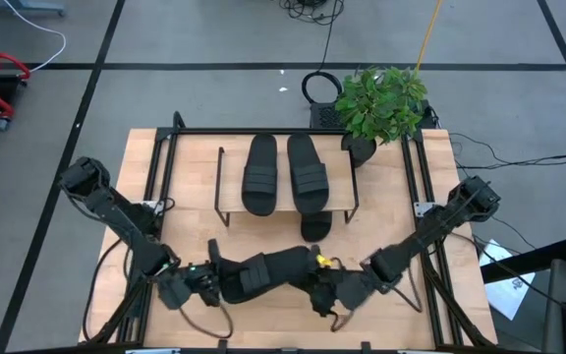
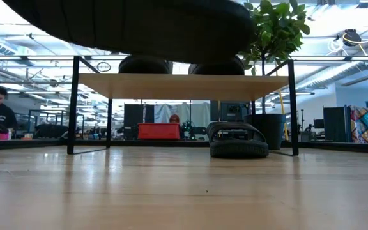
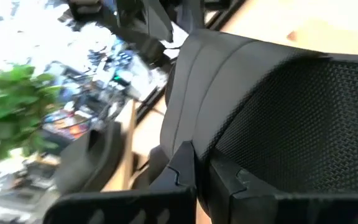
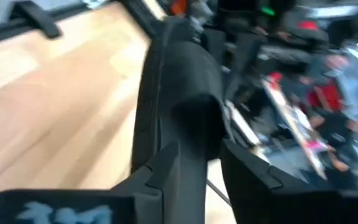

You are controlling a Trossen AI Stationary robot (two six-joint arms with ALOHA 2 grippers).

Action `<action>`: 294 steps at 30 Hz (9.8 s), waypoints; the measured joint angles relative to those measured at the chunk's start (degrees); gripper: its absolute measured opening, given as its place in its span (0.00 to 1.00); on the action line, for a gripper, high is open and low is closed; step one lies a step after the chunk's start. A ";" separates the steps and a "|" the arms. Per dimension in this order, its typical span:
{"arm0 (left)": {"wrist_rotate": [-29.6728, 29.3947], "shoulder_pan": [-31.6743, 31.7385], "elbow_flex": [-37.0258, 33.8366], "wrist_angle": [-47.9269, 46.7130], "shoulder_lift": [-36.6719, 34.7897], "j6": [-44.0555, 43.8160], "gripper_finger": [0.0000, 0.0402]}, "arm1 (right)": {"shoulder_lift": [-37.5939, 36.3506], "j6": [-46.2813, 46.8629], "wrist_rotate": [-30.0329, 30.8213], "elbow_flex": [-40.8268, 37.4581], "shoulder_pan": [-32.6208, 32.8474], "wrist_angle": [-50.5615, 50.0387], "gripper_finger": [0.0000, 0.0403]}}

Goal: Pick and place slides into the shelf
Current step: Put the black slide under the shelf, then return to Home Position

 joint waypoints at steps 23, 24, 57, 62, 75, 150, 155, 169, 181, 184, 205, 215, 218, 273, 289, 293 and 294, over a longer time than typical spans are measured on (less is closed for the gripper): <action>-5.76 -6.63 0.09 -12.36 -0.97 -10.48 0.00 | -44.19 19.18 -34.58 -32.72 -6.39 4.72 0.01; -7.72 -6.24 0.10 -14.36 -1.35 -12.86 0.00 | -46.09 20.22 -35.32 -34.79 -6.83 6.40 0.01; 0.27 8.00 16.06 -57.85 15.96 -61.23 0.00 | -79.93 33.33 -27.77 -64.59 -8.45 13.67 0.00; -1.77 9.73 28.09 -73.23 25.95 -70.04 0.00 | -79.95 33.33 -27.75 -64.59 -8.45 14.08 0.00; -2.59 18.56 43.05 -86.29 39.41 -82.69 0.00 | -79.95 34.68 -27.75 -64.59 -8.43 15.39 0.00; 27.46 14.68 52.47 -71.85 41.55 -38.57 0.01 | -79.49 35.97 -28.21 -64.54 -8.37 14.96 0.00; 25.13 16.76 50.40 -71.30 41.53 -39.90 0.00 | -79.49 35.96 -28.21 -64.54 -8.38 14.93 0.00; 23.69 21.36 46.01 -71.23 41.55 -40.00 0.00 | -79.51 35.96 -28.21 -64.54 -8.38 14.89 0.00; 27.89 22.06 44.98 -70.34 40.98 -33.49 0.00 | -79.51 35.96 -28.21 -64.54 -8.37 14.39 0.00; 30.12 19.97 44.98 -70.33 38.91 -27.42 0.00 | -79.51 35.68 -28.23 -64.54 -8.38 13.06 0.00; 43.63 22.72 28.40 -41.87 -14.99 -1.93 0.00 | -79.03 29.22 -28.14 -62.51 -16.61 11.84 0.00; 47.40 34.37 -3.79 -15.22 -41.00 -9.89 0.00 | -78.94 31.94 -36.63 -56.08 -29.80 1.25 0.00; 46.44 34.60 -12.60 -8.52 -48.22 -11.19 0.00 | -79.15 33.66 -40.04 -54.51 -32.12 -1.05 0.00; 46.09 33.24 -34.82 -21.74 -81.09 -18.79 0.03 | -97.39 39.22 -42.96 -65.77 -29.61 -3.01 0.00; 46.09 33.23 -34.80 -21.69 -81.05 -20.69 0.01 | -97.39 39.37 -42.97 -65.83 -29.61 -3.03 0.00; 46.08 33.24 -34.77 -21.67 -81.05 -20.68 0.04 | -97.39 39.37 -42.96 -65.90 -29.61 -3.03 0.00; 46.07 33.22 -34.77 -21.68 -81.05 -20.70 0.05 | -97.39 39.37 -42.96 -65.90 -29.61 -3.03 0.00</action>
